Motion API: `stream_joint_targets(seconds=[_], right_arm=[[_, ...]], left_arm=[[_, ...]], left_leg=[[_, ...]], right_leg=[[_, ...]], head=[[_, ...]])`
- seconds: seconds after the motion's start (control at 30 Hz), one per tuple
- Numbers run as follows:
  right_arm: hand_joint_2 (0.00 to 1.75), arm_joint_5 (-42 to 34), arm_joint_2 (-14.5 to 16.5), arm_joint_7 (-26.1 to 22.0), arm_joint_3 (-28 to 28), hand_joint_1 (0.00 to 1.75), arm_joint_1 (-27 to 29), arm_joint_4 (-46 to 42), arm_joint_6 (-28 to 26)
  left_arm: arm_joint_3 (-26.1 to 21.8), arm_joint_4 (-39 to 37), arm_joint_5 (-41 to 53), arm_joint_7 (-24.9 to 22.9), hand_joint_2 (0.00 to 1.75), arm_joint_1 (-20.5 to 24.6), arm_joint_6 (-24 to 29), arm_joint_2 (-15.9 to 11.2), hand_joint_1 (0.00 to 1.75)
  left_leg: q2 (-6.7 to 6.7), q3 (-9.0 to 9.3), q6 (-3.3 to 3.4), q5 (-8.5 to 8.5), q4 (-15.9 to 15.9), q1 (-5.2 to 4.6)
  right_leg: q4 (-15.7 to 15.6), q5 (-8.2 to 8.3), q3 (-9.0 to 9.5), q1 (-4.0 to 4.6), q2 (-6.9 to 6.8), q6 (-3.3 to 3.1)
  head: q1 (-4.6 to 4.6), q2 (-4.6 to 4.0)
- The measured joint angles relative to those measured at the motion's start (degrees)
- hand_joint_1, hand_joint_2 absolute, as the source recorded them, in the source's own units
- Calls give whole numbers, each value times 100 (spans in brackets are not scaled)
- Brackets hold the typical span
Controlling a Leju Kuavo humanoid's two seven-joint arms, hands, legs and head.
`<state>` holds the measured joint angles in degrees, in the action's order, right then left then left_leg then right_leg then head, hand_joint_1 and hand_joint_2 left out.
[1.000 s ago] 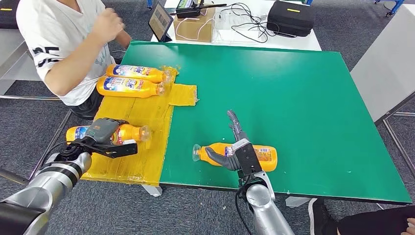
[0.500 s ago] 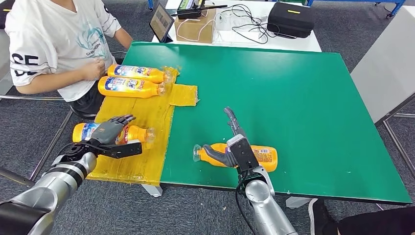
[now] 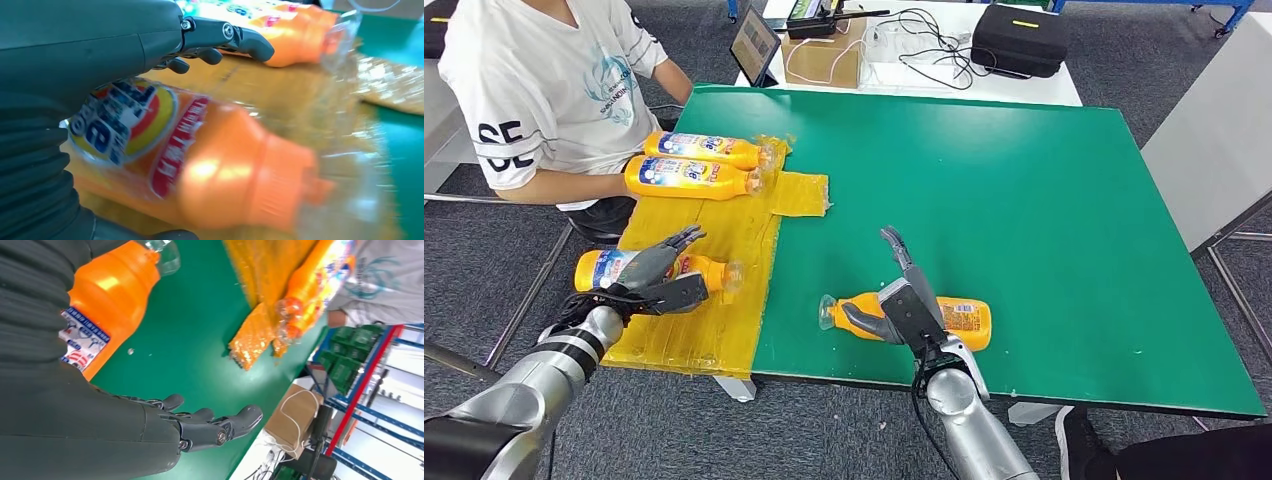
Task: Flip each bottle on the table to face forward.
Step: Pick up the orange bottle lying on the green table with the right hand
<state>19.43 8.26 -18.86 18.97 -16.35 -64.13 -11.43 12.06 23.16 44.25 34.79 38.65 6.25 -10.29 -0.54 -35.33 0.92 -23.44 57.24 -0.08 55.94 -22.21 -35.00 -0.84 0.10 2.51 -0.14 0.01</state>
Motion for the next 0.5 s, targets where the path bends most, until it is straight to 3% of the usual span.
stream_joint_targets(seconds=[0.07, 0.23, 0.5], right_arm=[[175, 213, -24, 47, 62, 0, -18, 94, -112], [175, 784, -114, 317, 172, 0, -8, 269, -263], [175, 2079, -522, 1015, 201, 0, 424, 24, -200]], left_arm=[[-209, 116, -378, 264, 175, -111, -187, 63, 0], [-810, 824, -1619, 513, 175, -559, -880, 262, 0], [-1788, 2210, -2799, 139, 175, -1084, -821, 812, 0]], left_leg=[[1, -1, 0, 0, 0, 0], [10, -7, -1, -2, 2, 0], [6, -20, 1, -5, 3, 0]], right_leg=[[0, 0, -2, 0, 0, 0], [-1, 0, -16, 0, 3, 0], [-3, 0, -24, 1, 1, 1]], head=[[-1, 0], [0, 0], [-1, -1]])
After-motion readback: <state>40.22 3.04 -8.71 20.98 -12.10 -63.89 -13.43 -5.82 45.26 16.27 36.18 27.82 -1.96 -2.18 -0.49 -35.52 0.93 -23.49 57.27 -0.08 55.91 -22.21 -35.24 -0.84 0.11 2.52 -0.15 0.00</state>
